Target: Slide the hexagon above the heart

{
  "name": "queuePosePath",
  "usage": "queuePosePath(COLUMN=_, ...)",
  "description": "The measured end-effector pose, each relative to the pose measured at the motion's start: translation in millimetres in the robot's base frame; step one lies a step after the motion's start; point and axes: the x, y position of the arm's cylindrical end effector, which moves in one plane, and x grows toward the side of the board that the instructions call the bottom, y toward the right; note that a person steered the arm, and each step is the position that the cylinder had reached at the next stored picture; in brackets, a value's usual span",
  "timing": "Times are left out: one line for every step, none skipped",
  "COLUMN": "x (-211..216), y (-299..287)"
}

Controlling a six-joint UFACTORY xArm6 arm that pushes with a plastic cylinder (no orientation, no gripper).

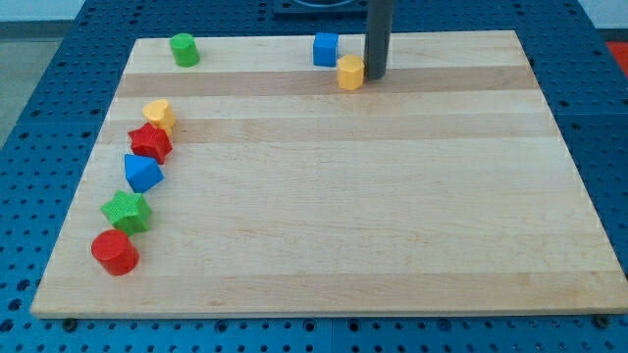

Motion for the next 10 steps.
queuePosePath(x=0.0, y=-27.2)
queuePosePath(x=0.0, y=-50.4)
queuePosePath(x=0.0, y=-77.7)
queuePosePath(x=0.3, y=-106.5)
queuePosePath(x=9.8, y=-131.1)
queuePosePath(x=24.3, y=-148.1)
queuePosePath(x=31.7, y=-167.7)
queuePosePath(x=37.3, y=-184.0)
queuePosePath(x=39.4, y=-198.8)
queuePosePath(x=39.4, y=-210.4)
